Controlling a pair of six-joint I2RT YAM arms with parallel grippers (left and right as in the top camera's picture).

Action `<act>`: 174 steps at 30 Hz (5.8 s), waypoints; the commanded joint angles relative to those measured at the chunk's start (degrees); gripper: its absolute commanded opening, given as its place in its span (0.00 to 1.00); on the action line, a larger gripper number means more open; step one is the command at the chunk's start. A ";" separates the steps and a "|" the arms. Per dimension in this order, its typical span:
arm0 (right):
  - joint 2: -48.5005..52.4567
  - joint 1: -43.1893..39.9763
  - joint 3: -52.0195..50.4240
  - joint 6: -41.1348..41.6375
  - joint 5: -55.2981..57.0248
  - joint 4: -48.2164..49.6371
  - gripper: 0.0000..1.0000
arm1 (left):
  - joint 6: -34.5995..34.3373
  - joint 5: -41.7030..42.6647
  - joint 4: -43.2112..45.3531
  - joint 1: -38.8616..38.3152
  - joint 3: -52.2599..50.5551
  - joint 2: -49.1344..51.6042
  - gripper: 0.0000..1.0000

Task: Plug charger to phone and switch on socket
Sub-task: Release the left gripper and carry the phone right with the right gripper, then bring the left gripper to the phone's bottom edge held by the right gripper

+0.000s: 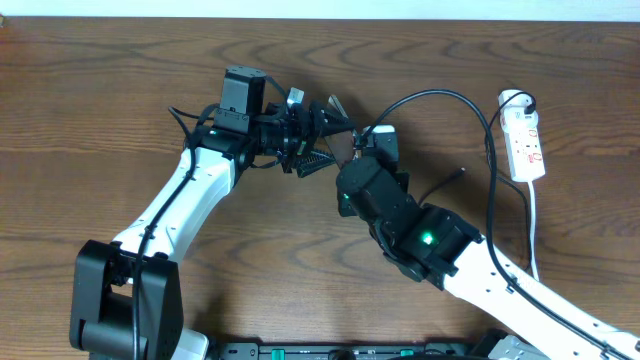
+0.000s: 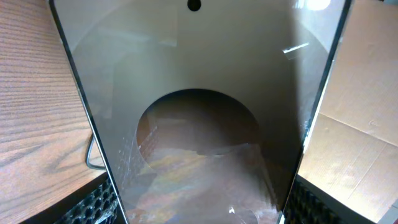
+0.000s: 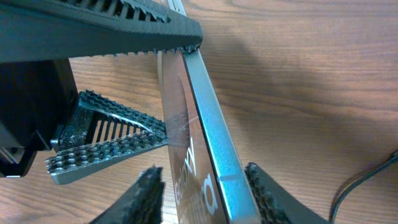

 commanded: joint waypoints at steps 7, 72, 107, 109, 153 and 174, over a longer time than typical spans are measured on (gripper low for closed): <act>0.20 0.42 0.28 0.44 0.85 2.08 0.16 | -0.87 2.47 0.28 0.44 1.20 -0.04 0.59; -33.99 -1.53 -41.55 40.48 -12.17 43.47 0.01 | 34.67 -47.12 -66.58 24.65 0.44 -64.61 0.98; -24.37 -8.85 -53.81 47.06 -32.96 81.05 0.01 | 9.42 -1.66 -1.97 20.61 -36.70 -56.59 1.00; -22.10 -8.85 -53.81 47.58 -33.03 83.78 0.01 | 9.35 -1.68 1.14 18.86 -36.70 -54.71 0.98; -12.61 -4.68 -52.94 51.93 -28.28 93.72 0.01 | -15.15 -34.36 36.81 -13.62 -36.70 -36.44 0.54; -12.61 -4.68 -52.94 60.17 -34.29 93.74 0.01 | -14.84 -33.31 41.70 -13.62 -36.70 -36.41 0.08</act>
